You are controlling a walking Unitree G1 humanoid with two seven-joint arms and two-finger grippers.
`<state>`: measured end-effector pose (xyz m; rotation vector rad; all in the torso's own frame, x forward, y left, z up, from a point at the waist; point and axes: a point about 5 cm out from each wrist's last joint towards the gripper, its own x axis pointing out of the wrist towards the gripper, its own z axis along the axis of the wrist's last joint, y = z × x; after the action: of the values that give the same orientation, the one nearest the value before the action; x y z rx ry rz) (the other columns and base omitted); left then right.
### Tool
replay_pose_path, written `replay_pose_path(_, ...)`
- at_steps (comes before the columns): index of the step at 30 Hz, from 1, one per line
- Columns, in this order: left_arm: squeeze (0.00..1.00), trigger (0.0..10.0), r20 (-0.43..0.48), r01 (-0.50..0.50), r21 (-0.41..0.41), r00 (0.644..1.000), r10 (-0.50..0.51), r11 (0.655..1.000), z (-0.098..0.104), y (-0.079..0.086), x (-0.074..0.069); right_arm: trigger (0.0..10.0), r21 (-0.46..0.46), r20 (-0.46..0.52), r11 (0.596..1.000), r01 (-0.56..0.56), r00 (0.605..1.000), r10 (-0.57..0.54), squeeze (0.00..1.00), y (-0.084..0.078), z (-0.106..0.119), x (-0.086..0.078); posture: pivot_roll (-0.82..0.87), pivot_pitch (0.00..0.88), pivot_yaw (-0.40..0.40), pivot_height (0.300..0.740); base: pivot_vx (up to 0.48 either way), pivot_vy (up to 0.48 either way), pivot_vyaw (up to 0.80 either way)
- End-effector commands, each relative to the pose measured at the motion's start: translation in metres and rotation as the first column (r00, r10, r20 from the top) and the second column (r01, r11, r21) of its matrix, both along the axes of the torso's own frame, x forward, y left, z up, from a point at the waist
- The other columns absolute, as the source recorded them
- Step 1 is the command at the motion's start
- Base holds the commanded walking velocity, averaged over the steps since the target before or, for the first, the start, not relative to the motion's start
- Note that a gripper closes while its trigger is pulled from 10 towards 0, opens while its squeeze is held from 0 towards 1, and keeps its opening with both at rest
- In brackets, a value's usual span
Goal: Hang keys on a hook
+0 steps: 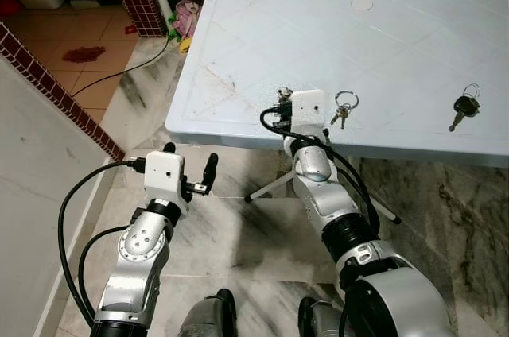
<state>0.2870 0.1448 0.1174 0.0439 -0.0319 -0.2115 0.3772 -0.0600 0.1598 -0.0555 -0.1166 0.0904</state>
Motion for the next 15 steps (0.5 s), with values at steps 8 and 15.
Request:
replay_pose_path(8, 0.00, 10.0, -0.015, 0.004, 0.011, 1.000, -0.004, 1.000, -0.004, 0.003, -0.003, 10.0, 0.011, -0.027, 1.000, -0.010, 1.000, 0.010, 1.00, -0.007, -0.001, 0.002, 0.08, 0.216, 0.117, 0.740, 0.000, 0.000, 0.00)
replay_pose_path(15, 0.00, 10.0, -0.020, 0.007, 0.009, 1.000, -0.007, 1.000, -0.005, 0.002, -0.005, 10.0, -0.013, -0.051, 0.999, -0.046, 0.998, 0.045, 1.00, -0.015, -0.001, 0.007, 0.08, 0.223, 0.115, 0.740, 0.000, 0.000, 0.00)
